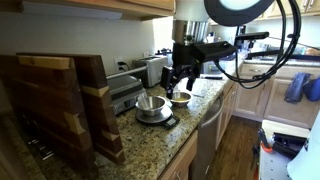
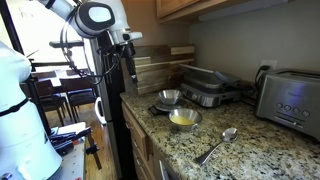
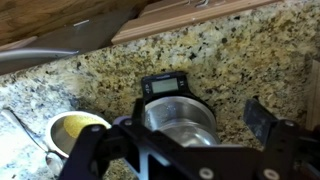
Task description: Use the silver spoon to spoon out some of the contents from the bowl on the right into the bowl on the left
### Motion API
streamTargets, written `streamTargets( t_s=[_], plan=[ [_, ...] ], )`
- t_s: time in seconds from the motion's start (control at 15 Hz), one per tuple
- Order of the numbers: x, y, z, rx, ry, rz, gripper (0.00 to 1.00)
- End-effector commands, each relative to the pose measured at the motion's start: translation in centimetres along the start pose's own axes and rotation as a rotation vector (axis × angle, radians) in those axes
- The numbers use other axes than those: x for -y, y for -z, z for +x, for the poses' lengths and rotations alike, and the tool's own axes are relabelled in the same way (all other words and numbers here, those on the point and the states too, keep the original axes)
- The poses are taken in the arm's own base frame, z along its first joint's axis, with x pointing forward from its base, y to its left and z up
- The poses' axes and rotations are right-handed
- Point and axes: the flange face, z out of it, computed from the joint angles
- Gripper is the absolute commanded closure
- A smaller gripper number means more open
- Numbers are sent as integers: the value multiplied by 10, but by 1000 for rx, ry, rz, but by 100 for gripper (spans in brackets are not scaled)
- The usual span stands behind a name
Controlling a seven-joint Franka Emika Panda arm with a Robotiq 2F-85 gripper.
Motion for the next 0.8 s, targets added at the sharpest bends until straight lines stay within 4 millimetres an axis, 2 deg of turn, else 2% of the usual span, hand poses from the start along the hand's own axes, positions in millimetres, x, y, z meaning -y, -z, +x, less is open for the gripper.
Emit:
streamTargets(
  t_s=[0.0, 0.07, 0.33, 0.73],
  plan=[
    [-14, 6, 9, 20, 14, 7, 0],
    [-18, 7, 12, 28, 18, 10, 0],
    [-56, 17, 31, 71, 49, 14, 0],
    [-132, 23, 67, 145, 110, 2, 0]
  ],
)
